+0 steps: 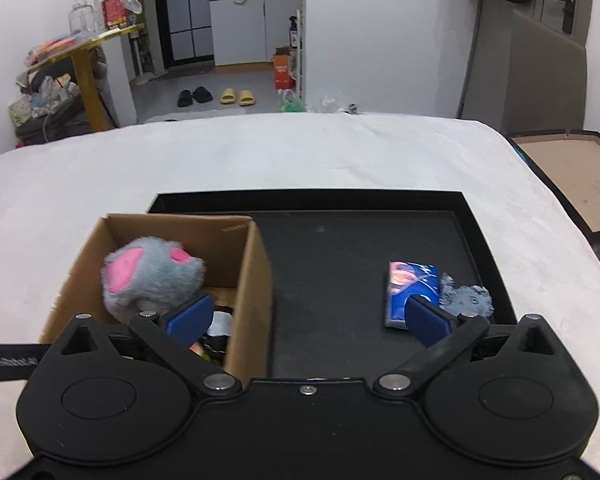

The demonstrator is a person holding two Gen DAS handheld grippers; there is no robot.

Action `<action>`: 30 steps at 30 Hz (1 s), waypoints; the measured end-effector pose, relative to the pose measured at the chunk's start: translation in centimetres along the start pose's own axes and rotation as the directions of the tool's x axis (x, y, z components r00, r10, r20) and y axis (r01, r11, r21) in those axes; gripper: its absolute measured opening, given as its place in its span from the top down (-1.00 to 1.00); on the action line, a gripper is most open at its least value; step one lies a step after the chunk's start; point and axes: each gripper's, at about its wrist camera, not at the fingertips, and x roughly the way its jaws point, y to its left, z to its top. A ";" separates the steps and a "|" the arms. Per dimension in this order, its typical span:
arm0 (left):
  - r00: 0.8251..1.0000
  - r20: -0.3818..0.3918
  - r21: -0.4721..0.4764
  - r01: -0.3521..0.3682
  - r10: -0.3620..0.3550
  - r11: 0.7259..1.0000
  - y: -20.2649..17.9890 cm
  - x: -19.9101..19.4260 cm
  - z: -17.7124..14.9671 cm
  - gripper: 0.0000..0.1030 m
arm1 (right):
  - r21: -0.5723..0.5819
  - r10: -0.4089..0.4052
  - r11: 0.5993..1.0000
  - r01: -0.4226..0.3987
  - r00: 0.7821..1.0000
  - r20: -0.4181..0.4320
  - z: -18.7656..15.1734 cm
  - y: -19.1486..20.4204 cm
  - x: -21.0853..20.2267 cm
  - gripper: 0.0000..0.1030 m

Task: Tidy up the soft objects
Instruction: 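Move the right gripper to the blue tissue pack and grasp it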

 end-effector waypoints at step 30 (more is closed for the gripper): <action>0.996 0.007 0.042 -0.088 0.088 0.995 -2.8 0.8 0.3 -0.01 | 0.182 0.018 0.983 -0.012 0.999 -0.030 -1.4 -9.3 3.3 -0.79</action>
